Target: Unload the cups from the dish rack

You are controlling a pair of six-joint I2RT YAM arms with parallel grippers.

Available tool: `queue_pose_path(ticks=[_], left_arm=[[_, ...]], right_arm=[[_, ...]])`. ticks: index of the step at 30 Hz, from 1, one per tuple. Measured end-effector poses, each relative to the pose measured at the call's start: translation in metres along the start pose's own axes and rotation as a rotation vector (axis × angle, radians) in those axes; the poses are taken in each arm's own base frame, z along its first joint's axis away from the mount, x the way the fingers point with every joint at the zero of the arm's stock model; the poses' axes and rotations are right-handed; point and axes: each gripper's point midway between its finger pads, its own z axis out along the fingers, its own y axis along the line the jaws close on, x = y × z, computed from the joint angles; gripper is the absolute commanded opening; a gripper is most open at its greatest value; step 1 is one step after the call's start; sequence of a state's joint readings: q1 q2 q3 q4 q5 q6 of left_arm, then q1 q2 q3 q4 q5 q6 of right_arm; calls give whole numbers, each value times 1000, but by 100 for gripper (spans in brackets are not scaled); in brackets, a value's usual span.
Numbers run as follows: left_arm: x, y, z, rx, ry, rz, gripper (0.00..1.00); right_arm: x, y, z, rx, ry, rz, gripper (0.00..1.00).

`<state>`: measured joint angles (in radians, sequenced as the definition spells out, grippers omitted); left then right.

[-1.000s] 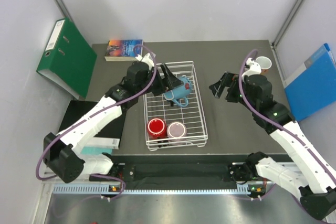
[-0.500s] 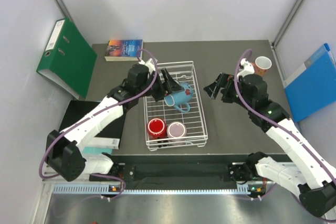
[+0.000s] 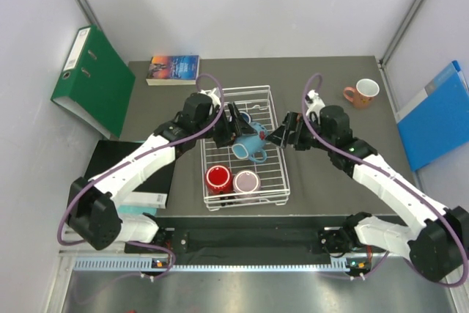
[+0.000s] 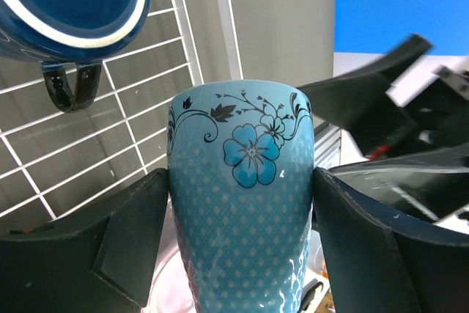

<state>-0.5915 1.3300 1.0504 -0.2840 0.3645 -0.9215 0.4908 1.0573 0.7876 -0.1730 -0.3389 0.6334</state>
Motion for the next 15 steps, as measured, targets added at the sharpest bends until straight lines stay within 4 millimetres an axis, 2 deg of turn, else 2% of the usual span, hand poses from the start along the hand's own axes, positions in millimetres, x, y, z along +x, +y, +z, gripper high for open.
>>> queue_pose_path(ticks=[3, 9, 15], left_arm=[[1, -1, 1, 5, 6, 0, 0], [3, -4, 4, 20, 11, 0, 0], [8, -2, 10, 21, 27, -5, 0]], right_arm=[[8, 3, 8, -43, 41, 17, 94], [-6, 24, 13, -150, 0, -5, 94], [-4, 23, 21, -166, 13, -6, 95]])
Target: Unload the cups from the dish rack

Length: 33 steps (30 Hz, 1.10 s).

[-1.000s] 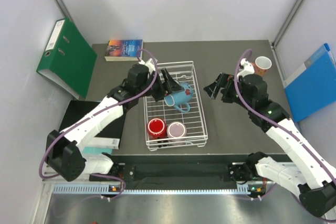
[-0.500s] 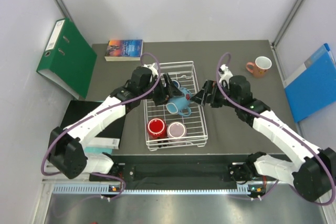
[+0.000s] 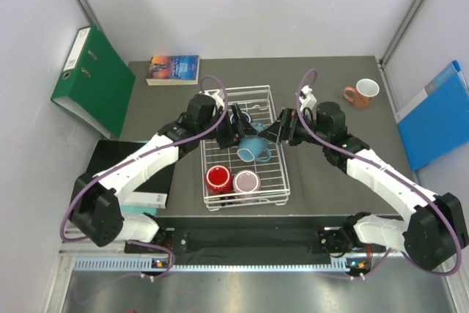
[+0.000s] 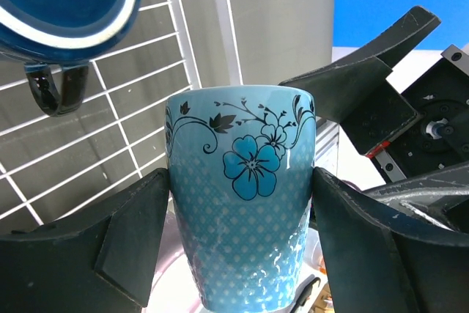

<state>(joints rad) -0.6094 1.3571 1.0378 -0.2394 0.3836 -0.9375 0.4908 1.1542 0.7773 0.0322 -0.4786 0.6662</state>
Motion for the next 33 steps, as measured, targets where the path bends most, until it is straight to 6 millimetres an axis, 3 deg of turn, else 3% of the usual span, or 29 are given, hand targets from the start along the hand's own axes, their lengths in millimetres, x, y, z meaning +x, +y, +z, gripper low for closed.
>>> queue_pose_path(ticks=[8, 14, 21, 33], left_arm=[[-4, 9, 5, -30, -13, -11, 0], [-4, 9, 5, -33, -18, -9, 0], [-5, -4, 4, 3, -13, 8, 0], [-14, -23, 2, 65, -42, 31, 0]], right_arm=[[4, -5, 10, -6, 25, 14, 94], [2, -12, 6, 42, 8, 19, 95], [-8, -7, -11, 68, -60, 0, 95], [-3, -18, -17, 121, -61, 16, 95]])
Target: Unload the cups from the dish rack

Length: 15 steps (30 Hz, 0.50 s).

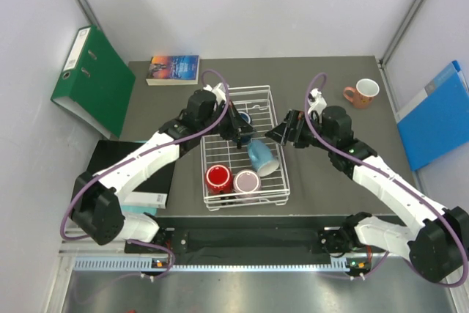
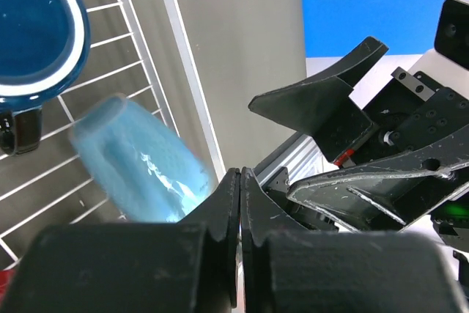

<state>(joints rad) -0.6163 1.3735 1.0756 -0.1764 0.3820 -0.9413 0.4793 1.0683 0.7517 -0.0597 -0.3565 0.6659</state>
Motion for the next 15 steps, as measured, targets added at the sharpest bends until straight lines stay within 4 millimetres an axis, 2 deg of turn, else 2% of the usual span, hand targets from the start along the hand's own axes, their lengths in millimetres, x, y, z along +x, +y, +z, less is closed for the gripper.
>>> queue_pose_path(ticks=[15], left_arm=[[-1, -1, 0, 2, -2, 2, 0]], right_arm=[[0, 0, -3, 7, -3, 1, 95]])
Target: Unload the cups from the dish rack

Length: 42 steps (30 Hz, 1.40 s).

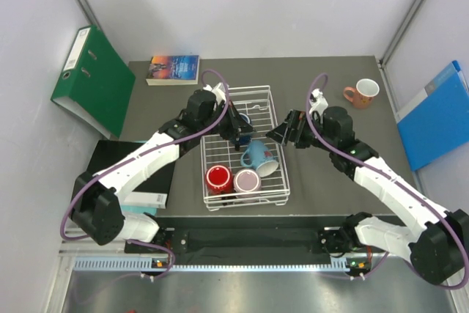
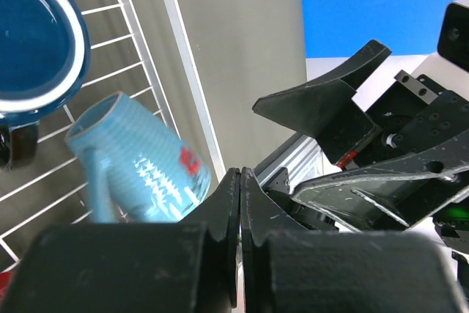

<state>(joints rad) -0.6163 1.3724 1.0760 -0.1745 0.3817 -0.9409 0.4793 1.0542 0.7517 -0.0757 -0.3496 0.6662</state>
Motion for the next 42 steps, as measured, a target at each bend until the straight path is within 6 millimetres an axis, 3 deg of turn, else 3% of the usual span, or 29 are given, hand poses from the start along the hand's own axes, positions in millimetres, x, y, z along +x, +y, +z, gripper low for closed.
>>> queue_pose_path(ticks=[9, 16, 22, 28, 32, 38, 42], left_arm=[[1, 2, 0, -10, 5, 0, 1], [4, 7, -1, -25, 13, 13, 11], [8, 15, -2, -59, 27, 15, 23], [7, 21, -8, -107, 29, 48, 42], [6, 21, -12, -129, 34, 75, 46], [8, 34, -15, -187, 31, 83, 46], [5, 39, -20, -212, -2, 80, 45]], right_arm=[[-3, 1, -5, 10, -19, -4, 95], [-2, -3, -9, 32, -18, -3, 95], [-2, -1, -11, 30, -19, -1, 95], [-1, 10, -23, -12, -33, -1, 94], [12, 16, -28, -53, -7, 12, 94], [53, 30, -28, -139, 101, 67, 95], [68, 36, -26, -173, 134, 108, 95]])
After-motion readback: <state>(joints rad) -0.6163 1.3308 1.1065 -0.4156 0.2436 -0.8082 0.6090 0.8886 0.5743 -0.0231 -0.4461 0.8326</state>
